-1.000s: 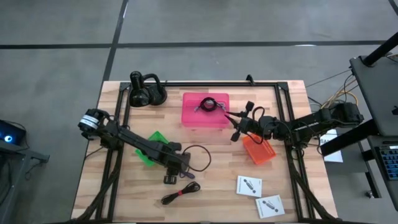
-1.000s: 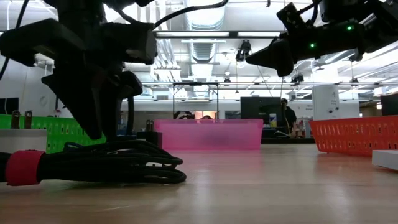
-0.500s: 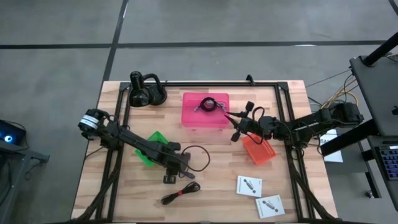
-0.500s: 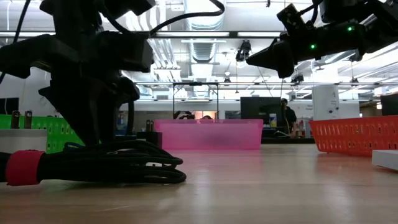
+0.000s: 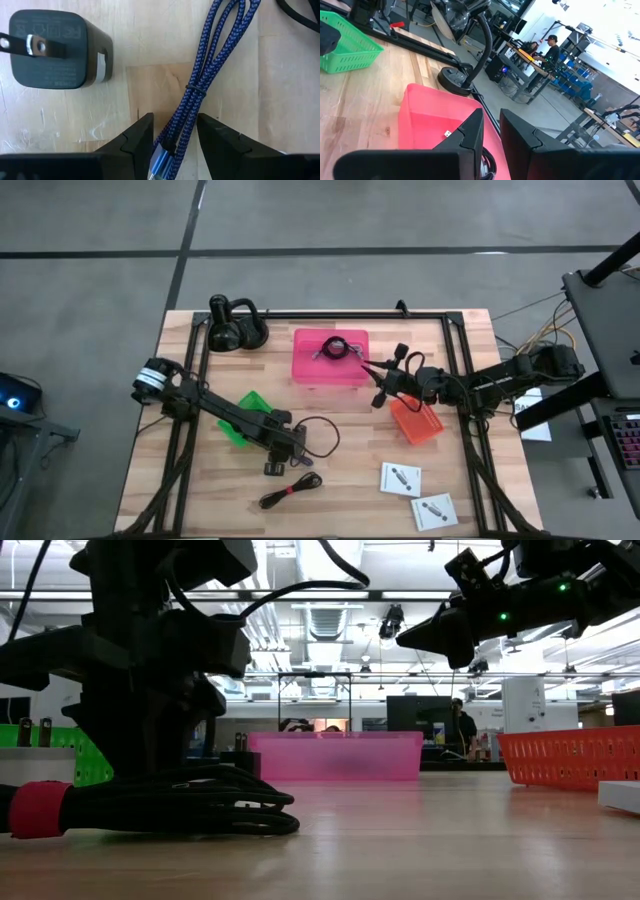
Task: Pick and place items into bin
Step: Put the blue charger cable into the pink bin
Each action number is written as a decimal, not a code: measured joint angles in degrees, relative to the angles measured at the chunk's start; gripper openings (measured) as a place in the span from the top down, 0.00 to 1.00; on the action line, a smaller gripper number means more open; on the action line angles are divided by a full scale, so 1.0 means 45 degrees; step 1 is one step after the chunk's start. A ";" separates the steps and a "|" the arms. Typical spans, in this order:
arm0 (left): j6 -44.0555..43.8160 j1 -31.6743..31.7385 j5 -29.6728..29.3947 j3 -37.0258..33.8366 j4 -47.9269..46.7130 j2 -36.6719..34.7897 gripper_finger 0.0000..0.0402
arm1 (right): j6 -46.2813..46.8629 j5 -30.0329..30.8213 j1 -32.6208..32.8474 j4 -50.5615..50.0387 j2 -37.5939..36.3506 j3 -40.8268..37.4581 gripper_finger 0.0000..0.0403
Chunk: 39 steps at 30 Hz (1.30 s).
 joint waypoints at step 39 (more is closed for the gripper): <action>0.0779 0.0024 0.0343 -0.0029 -0.0120 -0.0401 0.99 | -0.0050 0.0000 0.0000 -0.0091 0.0000 0.0000 0.87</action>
